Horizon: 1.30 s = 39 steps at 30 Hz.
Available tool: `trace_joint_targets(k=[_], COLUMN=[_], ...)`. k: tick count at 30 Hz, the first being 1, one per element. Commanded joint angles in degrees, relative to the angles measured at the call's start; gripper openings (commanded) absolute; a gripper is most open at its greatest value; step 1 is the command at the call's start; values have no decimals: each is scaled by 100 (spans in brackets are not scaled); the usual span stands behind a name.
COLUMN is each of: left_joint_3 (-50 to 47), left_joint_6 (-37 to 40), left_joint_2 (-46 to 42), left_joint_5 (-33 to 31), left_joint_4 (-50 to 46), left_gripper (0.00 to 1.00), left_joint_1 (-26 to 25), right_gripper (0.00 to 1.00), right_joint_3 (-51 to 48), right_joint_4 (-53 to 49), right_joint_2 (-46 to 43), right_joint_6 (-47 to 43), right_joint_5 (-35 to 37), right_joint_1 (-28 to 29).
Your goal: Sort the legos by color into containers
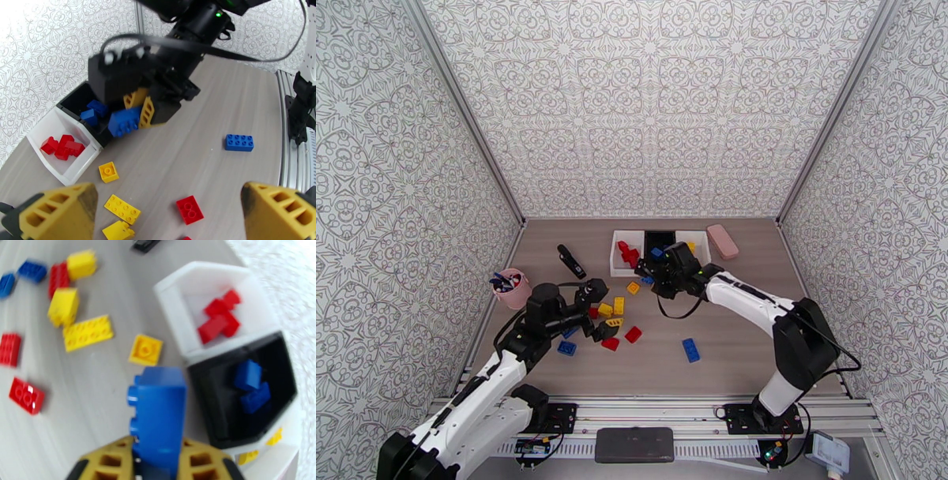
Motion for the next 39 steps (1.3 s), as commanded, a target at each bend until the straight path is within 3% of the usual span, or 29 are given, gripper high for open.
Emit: trace_joint_targets(k=[1,8,14,23,29,31,34,37,39], left_joint_3=[227,188,180,195,195,206,201,208,198], left_joint_6=[-306,-465,-362,-230,-172,-176,-176,-176,-215], left_joint_2=[120,214,179,232,236,231,223,198,149], left_joint_5=[-143,-320,-356,-309,-149,-135,-149,-159,-265], left_joint_4=[253,475,354,232,208,195,196,189,153], left_gripper=[100,100,100,100,100,100,100,100,100], left_joint_1=[16,19,29,75,143,156,156,179,160], right_gripper=[13,12,11,12,13,19,37,67,77], right_joint_3=[-443,-653,39,1482,1964,1948,1877,1624,1402], right_joint_4=[1422,2721,2592,2124,1886,1896,1835,1921,1990], right_joint_2=[-366,-295,595,2089,2522,2519,2358,1995,1713], right_joint_6=[1155,2774,2923,2844,3042,3083,3058,2984,2950], right_joint_5=[-2,480,947,950,926,884,781,758,763], right_joint_1=[-180,-672,-849,-985,-1035,-1052,-1059,-1064,-1062])
